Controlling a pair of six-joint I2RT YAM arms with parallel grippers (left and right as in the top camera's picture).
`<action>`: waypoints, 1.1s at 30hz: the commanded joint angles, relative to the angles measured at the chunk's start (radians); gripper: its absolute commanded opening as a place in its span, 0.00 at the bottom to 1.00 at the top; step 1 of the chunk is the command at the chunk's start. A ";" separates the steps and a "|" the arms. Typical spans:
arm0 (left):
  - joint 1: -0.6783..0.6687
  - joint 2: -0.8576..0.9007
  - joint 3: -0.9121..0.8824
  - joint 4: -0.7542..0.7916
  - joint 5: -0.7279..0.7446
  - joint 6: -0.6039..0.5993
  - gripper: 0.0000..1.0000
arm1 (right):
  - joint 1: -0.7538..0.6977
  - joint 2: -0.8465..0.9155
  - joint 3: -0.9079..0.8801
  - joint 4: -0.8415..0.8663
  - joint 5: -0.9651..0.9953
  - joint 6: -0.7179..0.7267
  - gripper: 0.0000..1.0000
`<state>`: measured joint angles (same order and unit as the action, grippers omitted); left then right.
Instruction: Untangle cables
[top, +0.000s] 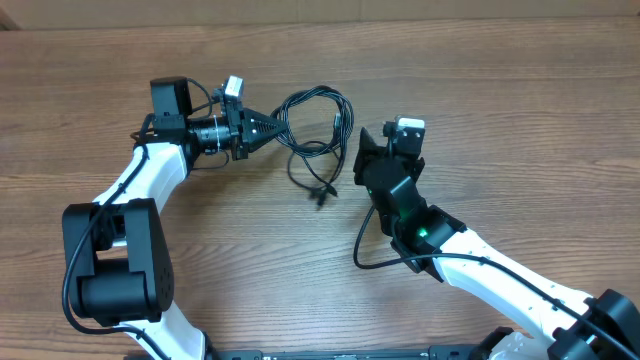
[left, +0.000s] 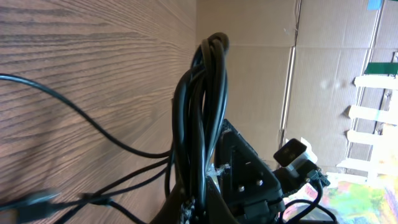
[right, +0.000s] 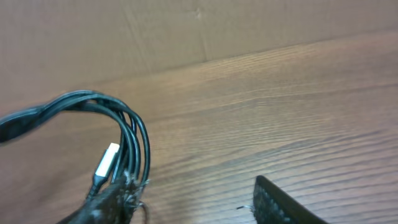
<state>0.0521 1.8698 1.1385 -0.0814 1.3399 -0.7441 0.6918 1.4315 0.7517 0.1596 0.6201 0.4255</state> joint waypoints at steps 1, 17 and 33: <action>0.002 -0.010 0.009 0.004 0.048 0.026 0.04 | -0.005 -0.017 -0.003 -0.025 -0.085 -0.034 0.60; 0.001 -0.010 0.009 0.001 0.121 -0.046 0.04 | -0.005 0.032 -0.003 -0.071 -0.510 0.078 0.62; 0.000 -0.010 0.009 0.003 0.161 -0.050 0.04 | -0.005 0.172 -0.003 0.140 -0.351 0.038 0.75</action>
<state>0.0547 1.8698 1.1385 -0.0807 1.4334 -0.7841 0.6880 1.5841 0.7490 0.2718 0.2375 0.4671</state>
